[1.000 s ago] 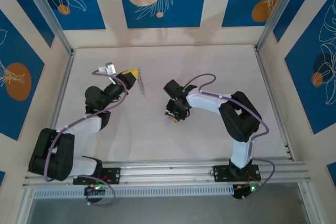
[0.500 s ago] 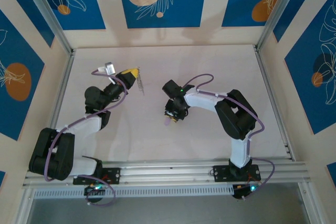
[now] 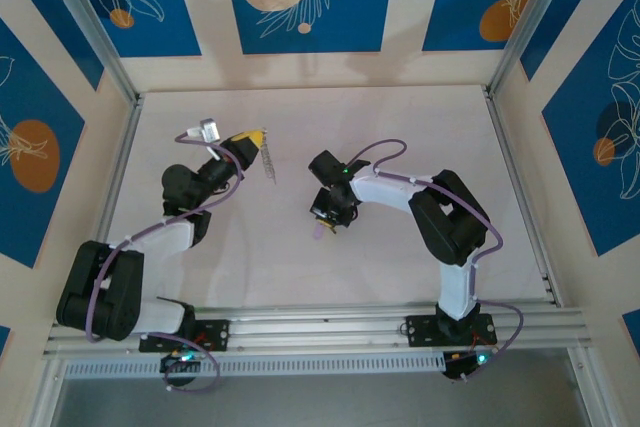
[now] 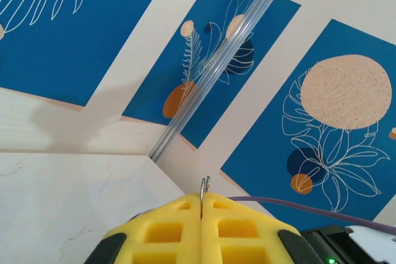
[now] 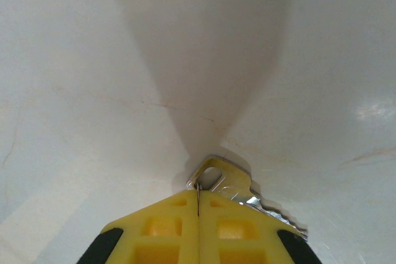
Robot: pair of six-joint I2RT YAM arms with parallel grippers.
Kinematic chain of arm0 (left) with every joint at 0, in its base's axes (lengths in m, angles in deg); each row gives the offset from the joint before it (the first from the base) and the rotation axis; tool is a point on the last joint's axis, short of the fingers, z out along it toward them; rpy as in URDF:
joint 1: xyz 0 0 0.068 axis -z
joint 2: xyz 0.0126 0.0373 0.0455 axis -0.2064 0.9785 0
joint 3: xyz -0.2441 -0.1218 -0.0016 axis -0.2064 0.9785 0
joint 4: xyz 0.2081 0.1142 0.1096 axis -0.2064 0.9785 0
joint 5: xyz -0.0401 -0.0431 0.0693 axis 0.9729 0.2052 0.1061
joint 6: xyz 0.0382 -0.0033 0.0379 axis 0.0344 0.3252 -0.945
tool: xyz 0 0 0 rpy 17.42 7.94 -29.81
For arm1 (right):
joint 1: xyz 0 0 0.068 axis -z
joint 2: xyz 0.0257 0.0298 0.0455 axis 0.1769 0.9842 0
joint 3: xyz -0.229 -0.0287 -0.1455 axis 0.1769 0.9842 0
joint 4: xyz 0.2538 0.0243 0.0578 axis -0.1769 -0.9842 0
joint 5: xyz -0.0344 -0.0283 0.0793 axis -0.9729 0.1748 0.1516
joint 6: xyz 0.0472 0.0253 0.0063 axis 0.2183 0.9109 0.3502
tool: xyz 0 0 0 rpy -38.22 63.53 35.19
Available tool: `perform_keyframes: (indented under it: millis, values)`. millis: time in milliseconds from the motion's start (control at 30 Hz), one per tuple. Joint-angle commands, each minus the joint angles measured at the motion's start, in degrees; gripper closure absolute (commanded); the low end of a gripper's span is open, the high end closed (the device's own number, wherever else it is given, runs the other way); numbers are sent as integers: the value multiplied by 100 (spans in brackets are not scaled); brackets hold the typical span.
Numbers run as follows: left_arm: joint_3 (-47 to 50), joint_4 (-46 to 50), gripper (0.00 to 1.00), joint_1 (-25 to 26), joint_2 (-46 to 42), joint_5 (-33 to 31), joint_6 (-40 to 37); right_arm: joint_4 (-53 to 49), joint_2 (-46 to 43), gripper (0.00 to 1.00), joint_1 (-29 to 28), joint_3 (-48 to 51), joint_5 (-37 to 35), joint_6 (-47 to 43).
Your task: Put the keys on the keyring
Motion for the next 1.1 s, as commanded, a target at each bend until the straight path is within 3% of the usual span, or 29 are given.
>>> perform_keyframes:
  millis: [0, 67, 100, 267, 567, 733, 800, 1067]
  values:
    - [-56, -432, 100, -73, 7, 190, 73, -109, -74, 95, 30, -27, 18, -33]
    - [-70, -423, 100, -77, 6, 222, 86, -117, -146, 95, 21, 7, -8, -69]
    - [-74, -408, 100, -72, -14, 241, 90, -118, -203, 100, 21, 31, -30, -103]
    - [-134, -256, 100, -72, -100, 350, 77, -129, -707, 100, 59, 201, -284, -520]
    - [-334, 79, 100, -64, -212, 622, 81, 962, -2046, 100, 461, 594, 198, -2491]
    - [-525, 340, 100, -44, -261, 926, 76, 1872, -2681, 100, 797, 868, 847, -3527]
    - [-641, 542, 100, -25, -307, 1111, 17, 2425, -2942, 100, 1053, 1108, 1419, -3839]
    - [-1091, 1522, 100, 236, -410, 1600, -471, 4659, -3725, 100, 1965, 2246, 3308, -3935]
